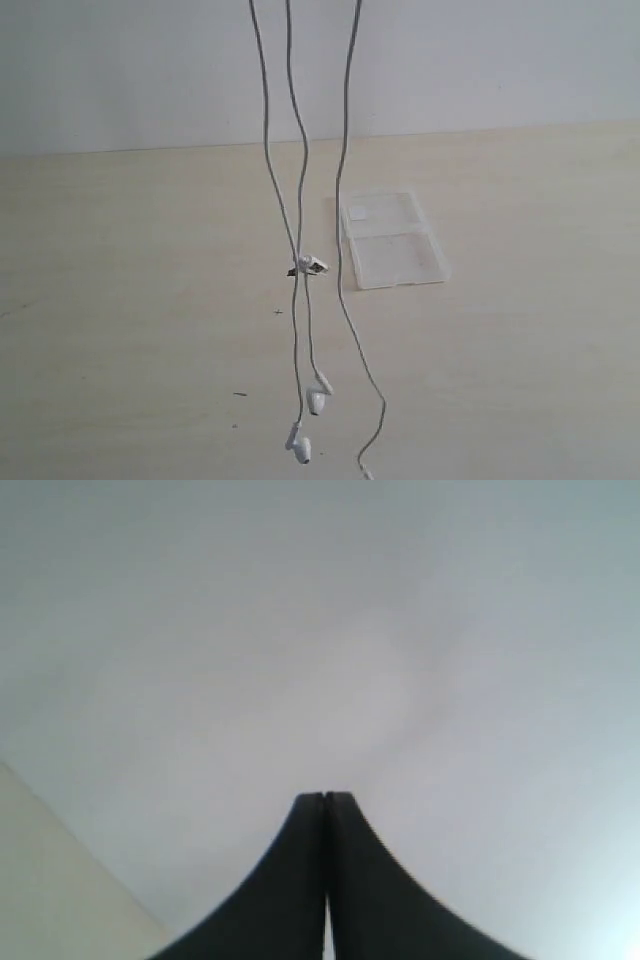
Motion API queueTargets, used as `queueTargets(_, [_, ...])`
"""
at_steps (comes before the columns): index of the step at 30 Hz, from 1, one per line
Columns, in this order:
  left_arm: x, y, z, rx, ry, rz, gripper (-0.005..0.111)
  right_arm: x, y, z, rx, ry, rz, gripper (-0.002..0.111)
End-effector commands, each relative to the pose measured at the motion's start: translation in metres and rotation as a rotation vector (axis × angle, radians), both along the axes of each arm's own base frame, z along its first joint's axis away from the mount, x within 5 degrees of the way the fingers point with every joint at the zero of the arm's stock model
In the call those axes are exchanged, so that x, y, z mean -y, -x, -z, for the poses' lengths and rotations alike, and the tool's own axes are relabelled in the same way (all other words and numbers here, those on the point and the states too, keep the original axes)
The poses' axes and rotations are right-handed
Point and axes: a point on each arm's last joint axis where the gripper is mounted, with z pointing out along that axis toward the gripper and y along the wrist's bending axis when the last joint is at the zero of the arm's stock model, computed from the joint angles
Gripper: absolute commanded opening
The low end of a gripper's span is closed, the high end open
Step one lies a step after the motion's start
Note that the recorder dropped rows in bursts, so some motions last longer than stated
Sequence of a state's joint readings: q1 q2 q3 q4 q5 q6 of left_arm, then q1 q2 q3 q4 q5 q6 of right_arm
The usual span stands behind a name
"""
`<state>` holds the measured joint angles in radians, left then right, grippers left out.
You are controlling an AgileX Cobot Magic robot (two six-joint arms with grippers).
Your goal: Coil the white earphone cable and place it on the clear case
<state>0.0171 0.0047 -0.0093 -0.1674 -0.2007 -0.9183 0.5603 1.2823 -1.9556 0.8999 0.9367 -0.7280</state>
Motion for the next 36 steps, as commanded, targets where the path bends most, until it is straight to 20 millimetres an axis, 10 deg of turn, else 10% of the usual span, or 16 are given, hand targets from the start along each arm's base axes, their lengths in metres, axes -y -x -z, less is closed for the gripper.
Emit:
queueTargets(1, [0.004,0.004,-0.022,-0.009,-0.173,-0.008,0.0,0.001,0.0,-0.001,0.014,0.009,0.011,0.0])
queueTargets(12, [0.033,-0.036,-0.092,-0.169,-0.638,0.255,0.0,-0.013,-0.017,0.008,-0.113,-0.017,-0.035,0.0])
queueTargets(22, [0.085,-0.088,-0.098,-0.182,-1.004,0.452,0.002,-0.021,-0.029,0.01,-0.112,-0.051,-0.038,0.0])
queueTargets(32, [0.111,-0.126,-0.083,-0.127,-0.976,0.479,0.067,-0.029,-0.045,0.014,-0.139,-0.084,-0.019,0.0])
queueTargets(36, [0.114,-0.124,-0.089,-0.066,-0.921,0.48,0.07,-0.03,-0.048,0.016,-0.144,-0.078,-0.017,0.0])
